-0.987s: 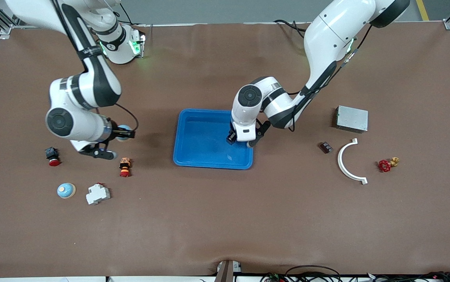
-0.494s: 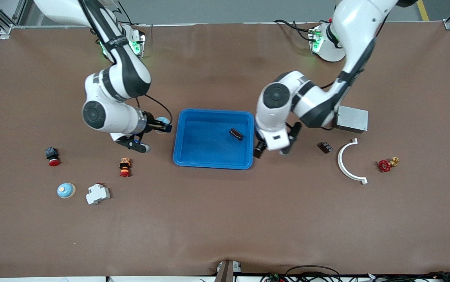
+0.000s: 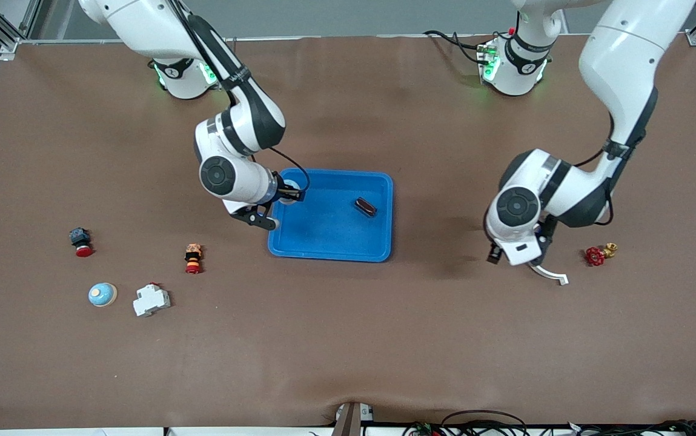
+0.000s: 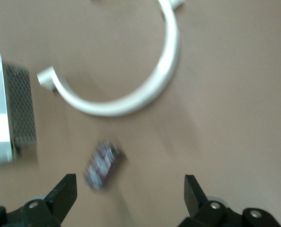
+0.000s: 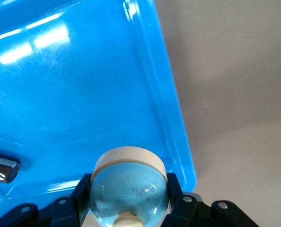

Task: Place electrolytic capacitor and blue bell in tray
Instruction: 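Place the blue bell in the tray while the left gripper grasps another capacitor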

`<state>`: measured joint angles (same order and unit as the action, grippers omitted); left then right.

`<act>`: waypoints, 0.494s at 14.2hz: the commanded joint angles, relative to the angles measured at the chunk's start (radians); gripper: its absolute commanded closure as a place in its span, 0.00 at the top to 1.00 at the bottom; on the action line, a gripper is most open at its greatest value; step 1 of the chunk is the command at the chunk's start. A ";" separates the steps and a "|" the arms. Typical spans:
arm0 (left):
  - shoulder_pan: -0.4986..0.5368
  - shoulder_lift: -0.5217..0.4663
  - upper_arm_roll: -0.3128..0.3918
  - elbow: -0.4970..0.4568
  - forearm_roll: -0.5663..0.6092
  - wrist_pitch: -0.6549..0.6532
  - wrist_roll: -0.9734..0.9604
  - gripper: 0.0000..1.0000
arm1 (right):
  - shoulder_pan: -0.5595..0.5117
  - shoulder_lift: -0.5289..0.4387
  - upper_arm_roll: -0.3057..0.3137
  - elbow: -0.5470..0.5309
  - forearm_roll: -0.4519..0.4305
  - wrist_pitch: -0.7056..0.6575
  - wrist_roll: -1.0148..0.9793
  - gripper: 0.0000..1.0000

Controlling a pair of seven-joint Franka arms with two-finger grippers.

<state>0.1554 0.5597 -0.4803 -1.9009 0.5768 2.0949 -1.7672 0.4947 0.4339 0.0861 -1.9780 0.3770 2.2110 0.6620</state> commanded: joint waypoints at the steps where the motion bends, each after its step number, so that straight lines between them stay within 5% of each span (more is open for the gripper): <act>1: 0.033 -0.018 -0.015 -0.081 0.043 0.033 0.035 1.00 | 0.048 0.048 -0.009 0.022 0.022 0.041 0.011 0.23; 5: 0.035 0.008 -0.014 -0.104 0.044 0.036 0.044 1.00 | 0.086 0.112 -0.009 0.031 0.022 0.127 0.022 0.24; 7: 0.033 0.022 -0.014 -0.113 0.046 0.062 0.052 0.88 | 0.103 0.138 -0.011 0.050 0.020 0.136 0.044 0.25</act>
<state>0.1835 0.5755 -0.4896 -1.9972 0.5994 2.1276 -1.7233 0.5713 0.5418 0.0856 -1.9673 0.3772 2.3461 0.6782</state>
